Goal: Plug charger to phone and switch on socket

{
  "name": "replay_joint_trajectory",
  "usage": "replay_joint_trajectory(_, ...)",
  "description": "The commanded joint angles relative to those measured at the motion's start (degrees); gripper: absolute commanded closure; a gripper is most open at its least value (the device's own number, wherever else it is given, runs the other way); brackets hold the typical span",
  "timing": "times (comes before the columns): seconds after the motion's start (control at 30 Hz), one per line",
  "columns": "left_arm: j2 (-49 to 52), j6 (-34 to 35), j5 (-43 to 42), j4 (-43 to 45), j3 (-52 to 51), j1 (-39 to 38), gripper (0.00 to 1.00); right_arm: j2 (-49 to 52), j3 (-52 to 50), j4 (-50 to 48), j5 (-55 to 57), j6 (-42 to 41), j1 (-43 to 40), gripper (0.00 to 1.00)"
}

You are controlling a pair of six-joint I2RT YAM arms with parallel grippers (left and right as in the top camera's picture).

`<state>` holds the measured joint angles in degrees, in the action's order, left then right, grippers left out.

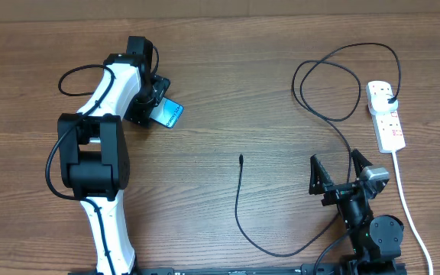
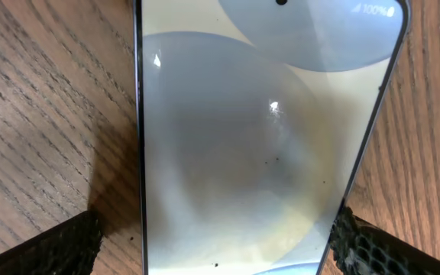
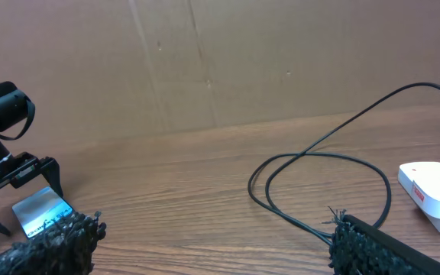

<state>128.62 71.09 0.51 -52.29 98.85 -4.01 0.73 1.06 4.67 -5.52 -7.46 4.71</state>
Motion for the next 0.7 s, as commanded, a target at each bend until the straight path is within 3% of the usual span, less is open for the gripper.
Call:
replay_joint_trajectory(0.0, 2.54, 1.55, 2.62, -0.33, -0.11, 0.35, 0.0, -0.57, -0.59, -0.22, 0.5, 0.22, 0.33, 0.0)
replay_joint_trajectory(0.67, 4.79, 3.69, 1.36, 1.38, -0.11, 0.7, 0.0, -0.57, -0.59, -0.22, 0.5, 0.22, 0.33, 0.0)
